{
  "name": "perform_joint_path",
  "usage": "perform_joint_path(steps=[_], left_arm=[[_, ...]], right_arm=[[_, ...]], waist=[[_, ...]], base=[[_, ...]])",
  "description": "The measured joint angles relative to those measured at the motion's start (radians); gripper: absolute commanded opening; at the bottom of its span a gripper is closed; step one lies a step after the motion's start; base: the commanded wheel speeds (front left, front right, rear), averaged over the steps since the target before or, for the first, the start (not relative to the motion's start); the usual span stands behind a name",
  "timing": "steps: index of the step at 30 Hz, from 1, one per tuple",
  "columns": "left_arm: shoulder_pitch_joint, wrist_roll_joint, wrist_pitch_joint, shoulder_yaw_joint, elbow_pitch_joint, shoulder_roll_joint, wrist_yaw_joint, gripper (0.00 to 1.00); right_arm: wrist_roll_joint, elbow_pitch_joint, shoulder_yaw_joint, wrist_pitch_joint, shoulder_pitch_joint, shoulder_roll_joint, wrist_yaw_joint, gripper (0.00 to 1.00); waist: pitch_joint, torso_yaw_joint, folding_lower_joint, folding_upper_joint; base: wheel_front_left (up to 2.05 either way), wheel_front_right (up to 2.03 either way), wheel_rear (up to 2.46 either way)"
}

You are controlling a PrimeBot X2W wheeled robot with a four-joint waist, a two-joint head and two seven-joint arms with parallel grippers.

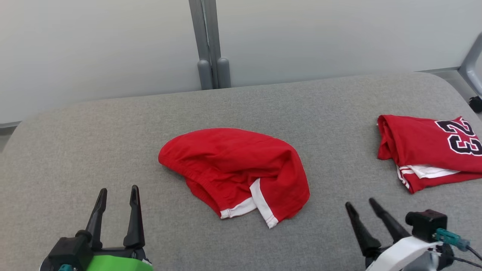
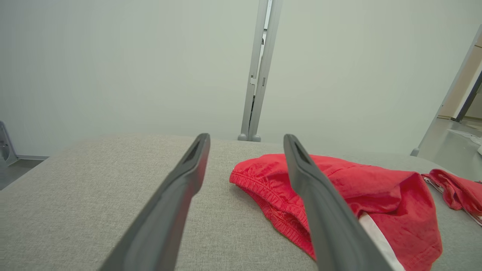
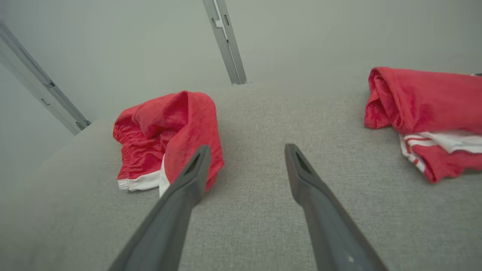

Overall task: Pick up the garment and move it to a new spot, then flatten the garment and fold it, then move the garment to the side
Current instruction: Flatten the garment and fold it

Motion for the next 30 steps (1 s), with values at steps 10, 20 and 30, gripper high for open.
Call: perform_joint_path(steps=[10,20,30], left_arm=[[-0.007,0.018,0.000,0.001,0.044,-0.033,-0.032,1.00],[-0.045,0.035,0.000,-0.008,0.076,-0.045,-0.053,1.00],[-0.080,0.045,0.000,-0.003,0.086,-0.047,-0.059,1.00]], right_arm=[[0.173,0.103,0.174,0.288,-0.104,0.033,0.000,1.00],[0.166,0.277,0.152,0.261,-0.174,0.083,0.000,1.00],[0.154,0.396,0.151,0.212,-0.246,0.118,0.000,0.25]], waist=[[0.016,0.100,0.0000,0.0000],[0.051,0.226,0.0000,0.0000],[0.110,0.279,0.0000,0.0000]], base=[[0.00,0.00,0.00],[0.00,0.00,0.00],[0.00,0.00,0.00]])
